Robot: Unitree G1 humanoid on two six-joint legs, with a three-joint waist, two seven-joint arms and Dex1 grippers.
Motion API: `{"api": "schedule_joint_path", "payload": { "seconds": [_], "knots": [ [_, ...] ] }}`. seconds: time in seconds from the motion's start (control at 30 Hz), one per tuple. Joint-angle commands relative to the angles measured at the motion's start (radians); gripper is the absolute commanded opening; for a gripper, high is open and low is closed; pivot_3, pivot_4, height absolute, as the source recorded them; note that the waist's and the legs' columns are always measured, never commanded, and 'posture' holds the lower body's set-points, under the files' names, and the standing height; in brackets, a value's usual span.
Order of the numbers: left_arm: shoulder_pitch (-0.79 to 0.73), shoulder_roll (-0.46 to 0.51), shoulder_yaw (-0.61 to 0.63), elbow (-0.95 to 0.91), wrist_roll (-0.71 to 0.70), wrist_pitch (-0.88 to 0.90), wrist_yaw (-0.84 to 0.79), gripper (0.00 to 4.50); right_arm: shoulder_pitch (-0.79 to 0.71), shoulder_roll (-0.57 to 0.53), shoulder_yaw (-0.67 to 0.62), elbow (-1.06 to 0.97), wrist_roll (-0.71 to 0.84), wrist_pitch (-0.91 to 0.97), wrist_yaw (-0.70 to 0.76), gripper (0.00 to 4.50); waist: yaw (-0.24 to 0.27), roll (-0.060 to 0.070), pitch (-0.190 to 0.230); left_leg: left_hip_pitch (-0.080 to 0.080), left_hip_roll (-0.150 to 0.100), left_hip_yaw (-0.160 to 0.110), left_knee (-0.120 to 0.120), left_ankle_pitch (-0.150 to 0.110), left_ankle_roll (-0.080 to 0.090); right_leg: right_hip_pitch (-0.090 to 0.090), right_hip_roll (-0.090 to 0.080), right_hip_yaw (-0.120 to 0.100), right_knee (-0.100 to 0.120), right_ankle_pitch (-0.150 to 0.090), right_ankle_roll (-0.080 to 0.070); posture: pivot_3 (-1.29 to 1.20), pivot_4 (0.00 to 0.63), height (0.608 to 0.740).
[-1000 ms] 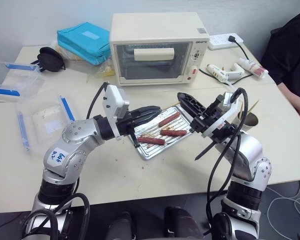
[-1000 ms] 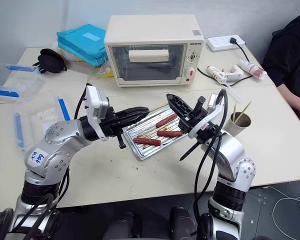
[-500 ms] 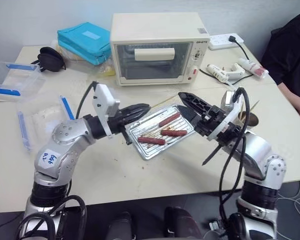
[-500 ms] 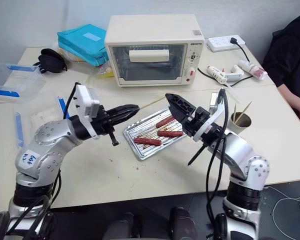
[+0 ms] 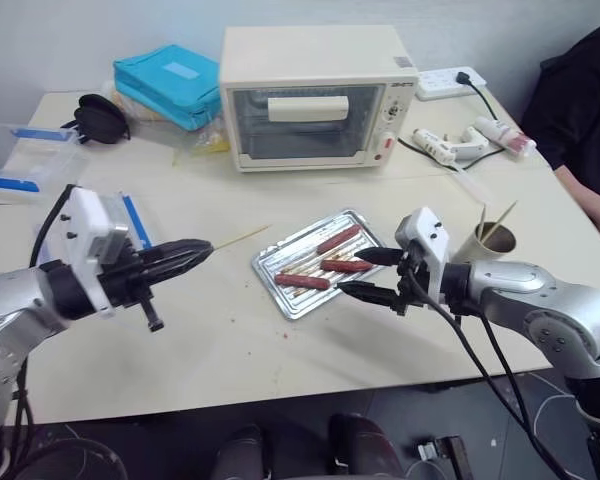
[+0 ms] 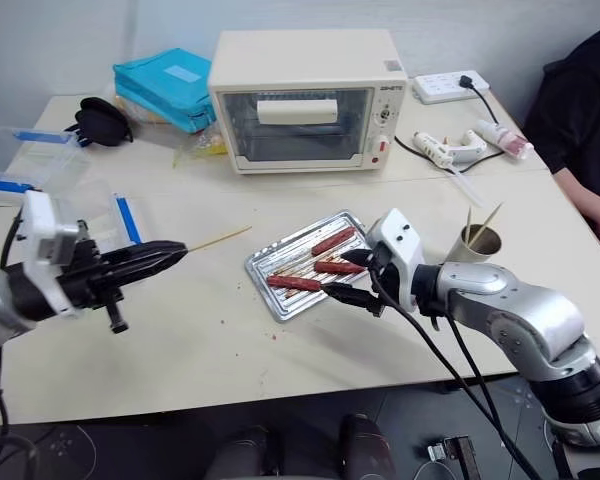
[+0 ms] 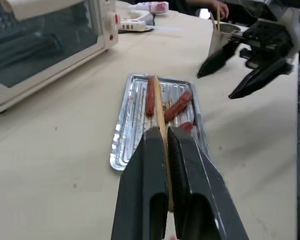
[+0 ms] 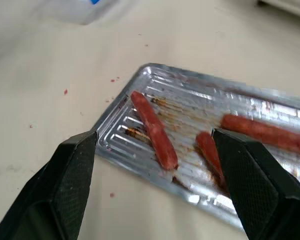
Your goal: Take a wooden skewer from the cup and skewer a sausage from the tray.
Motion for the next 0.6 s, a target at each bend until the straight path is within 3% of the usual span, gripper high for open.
{"api": "schedule_joint_path", "payload": {
  "seconds": [0.03, 0.4, 0.53, 0.6],
  "knots": [
    [0.085, 0.028, 0.124, -0.07, -0.06, 0.024, -0.048, 0.0, -0.063, 0.083, 0.074, 0.08, -0.135, -0.071, 0.059, 3.78, -0.001, 0.0, 0.0, 0.0, 0.0, 0.0, 0.0, 0.0, 0.0, 0.0, 0.0, 0.0, 0.0, 0.0, 0.0, 0.0, 0.15, 0.74],
    [0.14, 0.031, 0.181, -0.097, -0.103, 0.012, 0.014, 0.0, -0.145, 0.271, 0.168, 0.265, -0.38, -0.144, 0.153, 3.78, -0.002, 0.0, 0.0, 0.001, -0.001, -0.001, 0.0, 0.0, -0.001, 0.0, -0.007, -0.002, 0.002, -0.001, -0.001, 0.0, 0.15, 0.74],
    [0.141, 0.034, 0.178, -0.097, -0.11, 0.005, 0.028, 0.0, -0.145, 0.296, 0.172, 0.291, -0.422, -0.149, 0.185, 2.61, -0.002, 0.0, 0.0, 0.001, -0.001, -0.001, 0.0, 0.0, -0.001, 0.0, -0.007, -0.002, 0.002, -0.001, -0.001, 0.0, 0.15, 0.74],
    [0.138, 0.036, 0.174, -0.1, -0.114, 0.002, 0.037, 0.0, -0.143, 0.307, 0.174, 0.302, -0.442, -0.152, 0.195, 2.61, -0.003, 0.0, 0.0, 0.001, -0.001, -0.001, 0.0, 0.0, -0.001, 0.0, -0.007, -0.002, 0.002, -0.001, -0.001, 0.0, 0.15, 0.74]
  ]
}}
